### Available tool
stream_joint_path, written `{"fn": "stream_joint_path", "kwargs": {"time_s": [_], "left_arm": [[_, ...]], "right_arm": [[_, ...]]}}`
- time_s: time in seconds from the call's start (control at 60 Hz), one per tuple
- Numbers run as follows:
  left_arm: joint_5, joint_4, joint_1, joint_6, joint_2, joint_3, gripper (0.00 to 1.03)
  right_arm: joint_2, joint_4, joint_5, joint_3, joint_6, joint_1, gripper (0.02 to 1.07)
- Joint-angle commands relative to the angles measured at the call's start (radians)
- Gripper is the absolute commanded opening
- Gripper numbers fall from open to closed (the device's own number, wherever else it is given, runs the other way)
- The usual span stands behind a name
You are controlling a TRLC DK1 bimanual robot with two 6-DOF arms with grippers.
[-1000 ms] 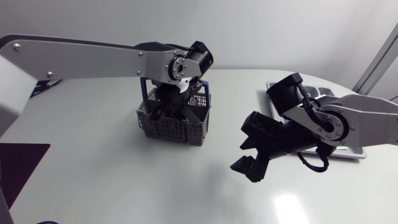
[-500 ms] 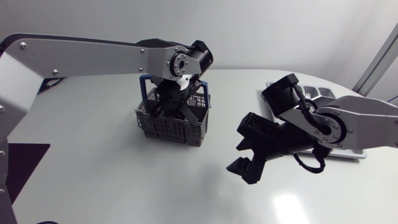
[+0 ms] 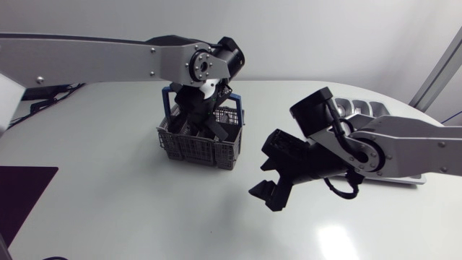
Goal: Unload the cutlery basket into the drawer organizer.
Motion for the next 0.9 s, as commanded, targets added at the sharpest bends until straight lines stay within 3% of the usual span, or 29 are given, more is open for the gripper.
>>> {"fn": "stream_joint_path", "kwargs": {"time_s": [0.0,0.55,0.75,0.883], "left_arm": [[-0.010,0.006,-0.003,0.012,-0.048,-0.033,0.04],[0.002,-0.007,-0.006,0.090,-0.353,-0.149,0.04],[0.106,-0.036,0.003,0.087,-0.459,-0.226,0.04],[0.263,-0.039,0.035,0.081,-0.482,-0.278,0.04]], "right_arm": [[0.030,0.019,0.008,0.022,0.040,0.009,0.95],[-0.071,0.122,0.034,-0.004,0.043,0.046,0.95],[-0.134,0.143,0.152,-0.044,0.029,0.142,1.02],[-0.165,0.150,0.276,-0.078,-0.020,0.241,1.02]]}}
